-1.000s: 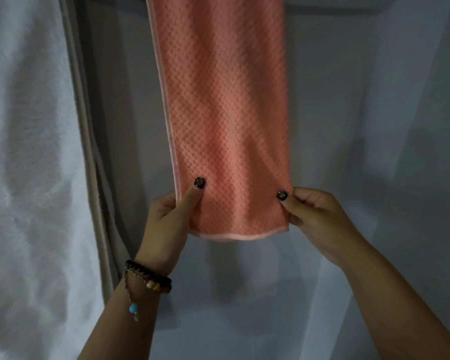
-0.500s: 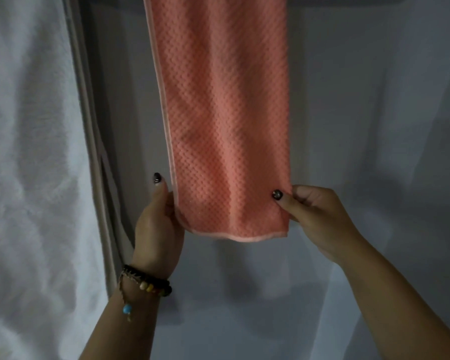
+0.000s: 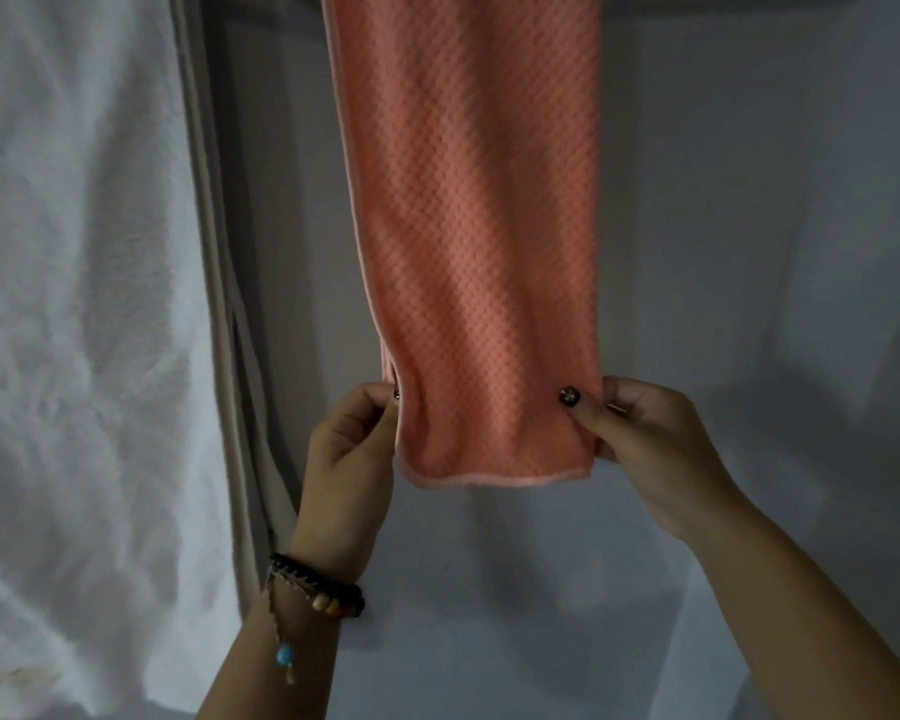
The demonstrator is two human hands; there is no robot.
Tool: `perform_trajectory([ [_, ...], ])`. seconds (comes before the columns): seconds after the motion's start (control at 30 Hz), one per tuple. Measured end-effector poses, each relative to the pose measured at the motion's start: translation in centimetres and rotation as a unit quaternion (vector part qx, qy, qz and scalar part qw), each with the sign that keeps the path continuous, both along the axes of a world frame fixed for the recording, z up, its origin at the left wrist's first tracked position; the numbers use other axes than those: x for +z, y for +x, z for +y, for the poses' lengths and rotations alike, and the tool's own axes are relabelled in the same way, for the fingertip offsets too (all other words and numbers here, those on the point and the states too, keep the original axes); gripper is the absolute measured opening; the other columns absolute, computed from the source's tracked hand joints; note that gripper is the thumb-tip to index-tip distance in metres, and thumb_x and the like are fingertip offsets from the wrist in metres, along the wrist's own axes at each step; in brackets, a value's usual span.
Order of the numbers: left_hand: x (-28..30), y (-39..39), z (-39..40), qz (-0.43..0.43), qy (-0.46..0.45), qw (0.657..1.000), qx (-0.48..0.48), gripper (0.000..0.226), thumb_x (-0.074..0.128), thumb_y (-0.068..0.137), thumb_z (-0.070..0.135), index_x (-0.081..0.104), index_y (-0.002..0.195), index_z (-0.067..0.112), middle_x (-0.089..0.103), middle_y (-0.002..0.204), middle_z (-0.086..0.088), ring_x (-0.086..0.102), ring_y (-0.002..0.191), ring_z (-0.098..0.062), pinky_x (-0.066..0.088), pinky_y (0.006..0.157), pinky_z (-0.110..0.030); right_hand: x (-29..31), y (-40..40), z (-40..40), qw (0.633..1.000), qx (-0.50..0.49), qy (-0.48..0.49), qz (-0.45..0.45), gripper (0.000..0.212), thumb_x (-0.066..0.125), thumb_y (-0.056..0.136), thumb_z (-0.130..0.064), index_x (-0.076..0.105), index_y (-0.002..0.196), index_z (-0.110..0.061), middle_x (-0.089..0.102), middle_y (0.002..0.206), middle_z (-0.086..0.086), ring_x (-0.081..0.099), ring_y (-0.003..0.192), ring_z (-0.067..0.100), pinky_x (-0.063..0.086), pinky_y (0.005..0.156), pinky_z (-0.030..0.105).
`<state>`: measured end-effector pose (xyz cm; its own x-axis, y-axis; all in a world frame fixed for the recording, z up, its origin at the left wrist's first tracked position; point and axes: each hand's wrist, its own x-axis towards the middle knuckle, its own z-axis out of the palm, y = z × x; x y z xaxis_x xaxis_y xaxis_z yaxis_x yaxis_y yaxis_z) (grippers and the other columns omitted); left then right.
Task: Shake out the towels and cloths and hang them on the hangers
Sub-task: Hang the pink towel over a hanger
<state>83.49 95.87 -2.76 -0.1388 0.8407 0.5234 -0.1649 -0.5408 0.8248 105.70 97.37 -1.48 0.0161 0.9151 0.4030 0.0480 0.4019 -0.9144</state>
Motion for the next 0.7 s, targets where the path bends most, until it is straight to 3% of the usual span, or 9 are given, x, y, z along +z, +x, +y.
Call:
perform_trajectory([
  [0.1, -0.6, -0.3, 0.0, 0.010, -0.002, 0.999, 0.042, 0.026, 0.048, 0.099, 0.015, 0.066, 0.083, 0.007, 0.067, 0.078, -0.009, 0.059, 0.070, -0.022, 0.050, 0.064, -0.036, -0.3, 0.0, 0.0, 0.999, 0.027, 0.015, -0.023, 0.015, 0.061, 0.089, -0.024, 0.074, 0.092, -0.017, 0.076, 0.091, 0.006, 0.072, 0.088, 0.020, 0.058, 0.079, 0.031],
  [0.17, -0.9, -0.5, -0.1, 0.016, 0.000, 0.998, 0.064, 0.026, 0.045, 0.100, 0.014, 0.066, 0.084, 0.010, 0.068, 0.078, -0.008, 0.061, 0.070, -0.023, 0.052, 0.065, -0.039, -0.5, -0.1, 0.1, 0.999, 0.043, 0.011, -0.027, 0.018, 0.054, 0.095, -0.018, 0.072, 0.093, -0.019, 0.076, 0.094, 0.005, 0.072, 0.089, 0.019, 0.058, 0.076, 0.025],
  [0.27, -1.6, -0.7, -0.4, -0.006, 0.003, 0.998, 0.069, 0.030, 0.044, 0.102, 0.013, 0.065, 0.081, 0.015, 0.064, 0.077, -0.009, 0.058, 0.071, -0.027, 0.051, 0.065, -0.041, -0.6, -0.3, 0.2, 0.996, 0.082, -0.020, -0.005, 0.021, 0.051, 0.093, -0.018, 0.072, 0.095, -0.013, 0.076, 0.095, 0.006, 0.072, 0.089, 0.018, 0.057, 0.074, 0.024],
  [0.37, -1.8, -0.9, -0.7, -0.037, 0.000, 0.998, 0.046, 0.025, 0.050, 0.092, 0.024, 0.069, 0.076, 0.024, 0.065, 0.078, -0.006, 0.057, 0.073, -0.027, 0.052, 0.065, -0.040, -0.6, -0.5, 0.3, 0.992, 0.111, -0.038, 0.040, 0.026, 0.057, 0.082, -0.025, 0.073, 0.093, -0.007, 0.075, 0.093, 0.010, 0.071, 0.087, 0.019, 0.056, 0.077, 0.030],
  [0.5, -1.7, -1.0, -1.1, -0.016, 0.008, 1.000, 0.010, 0.019, 0.062, 0.081, 0.033, 0.072, 0.081, 0.017, 0.067, 0.080, -0.011, 0.061, 0.073, -0.028, 0.055, 0.066, -0.041, 0.3, -1.3, 0.0, 0.999, 0.037, 0.021, 0.025, 0.029, 0.084, 0.067, -0.037, 0.076, 0.084, -0.014, 0.076, 0.090, 0.005, 0.072, 0.085, 0.016, 0.058, 0.076, 0.029],
  [0.6, -1.9, -1.0, -0.7, -0.011, 0.011, 0.999, 0.042, 0.021, 0.058, 0.088, 0.024, 0.066, 0.079, 0.006, 0.065, 0.080, -0.019, 0.059, 0.073, -0.031, 0.052, 0.073, -0.051, 0.7, -1.4, 0.3, 0.998, -0.031, 0.054, 0.018, 0.029, 0.073, 0.076, -0.037, 0.075, 0.081, -0.009, 0.074, 0.085, 0.015, 0.068, 0.076, 0.018, 0.054, 0.069, 0.030],
  [0.7, -2.4, -0.9, -0.6, -0.003, 0.015, 0.997, 0.078, 0.021, 0.058, 0.093, 0.017, 0.068, 0.076, 0.013, 0.067, 0.075, -0.013, 0.063, 0.070, -0.027, 0.054, 0.069, -0.045, 0.1, -1.6, 0.5, 0.997, -0.023, 0.050, 0.049, 0.041, 0.076, 0.076, -0.046, 0.074, 0.077, -0.005, 0.072, 0.081, 0.018, 0.064, 0.077, 0.020, 0.050, 0.073, 0.034],
])
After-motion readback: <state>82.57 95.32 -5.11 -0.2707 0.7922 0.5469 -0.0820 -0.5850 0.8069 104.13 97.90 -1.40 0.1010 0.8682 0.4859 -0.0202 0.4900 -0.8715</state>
